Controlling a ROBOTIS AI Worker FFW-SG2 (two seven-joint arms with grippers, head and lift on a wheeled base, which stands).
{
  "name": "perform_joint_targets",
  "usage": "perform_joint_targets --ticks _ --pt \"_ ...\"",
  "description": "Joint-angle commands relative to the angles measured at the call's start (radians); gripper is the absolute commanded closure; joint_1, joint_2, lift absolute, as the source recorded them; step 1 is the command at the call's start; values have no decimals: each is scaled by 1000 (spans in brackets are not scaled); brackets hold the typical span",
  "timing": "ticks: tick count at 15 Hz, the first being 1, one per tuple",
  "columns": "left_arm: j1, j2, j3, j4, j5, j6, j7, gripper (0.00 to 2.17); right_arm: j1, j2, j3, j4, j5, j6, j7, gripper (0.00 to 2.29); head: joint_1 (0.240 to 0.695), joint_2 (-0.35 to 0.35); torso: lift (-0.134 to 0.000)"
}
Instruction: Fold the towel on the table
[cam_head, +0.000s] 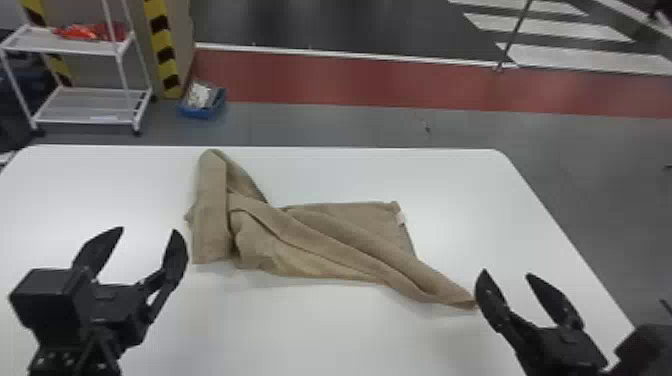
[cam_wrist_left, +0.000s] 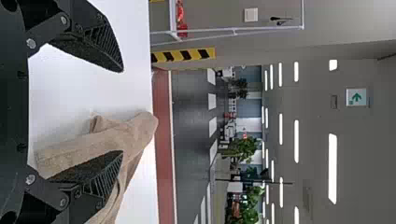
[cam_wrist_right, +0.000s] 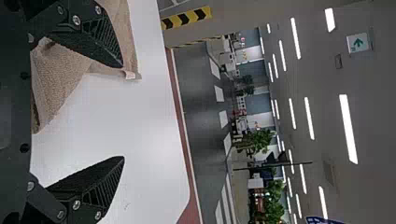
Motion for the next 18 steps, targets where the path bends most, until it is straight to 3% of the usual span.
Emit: perform_joint_targets --ticks 1,4,18 --pt "-10 -6 -12 7 9 66 -11 485 -1 1 4 0 6 3 0 208 695 -162 -128" --pt "-47 -34 -30 42 14 210 -33 485 -1 3 6 -3 8 3 0 208 695 -173 -128" --pt "-146 -57 -109 180 -20 170 -19 485 -8 0 6 23 5 -3 8 205 695 -217 -128"
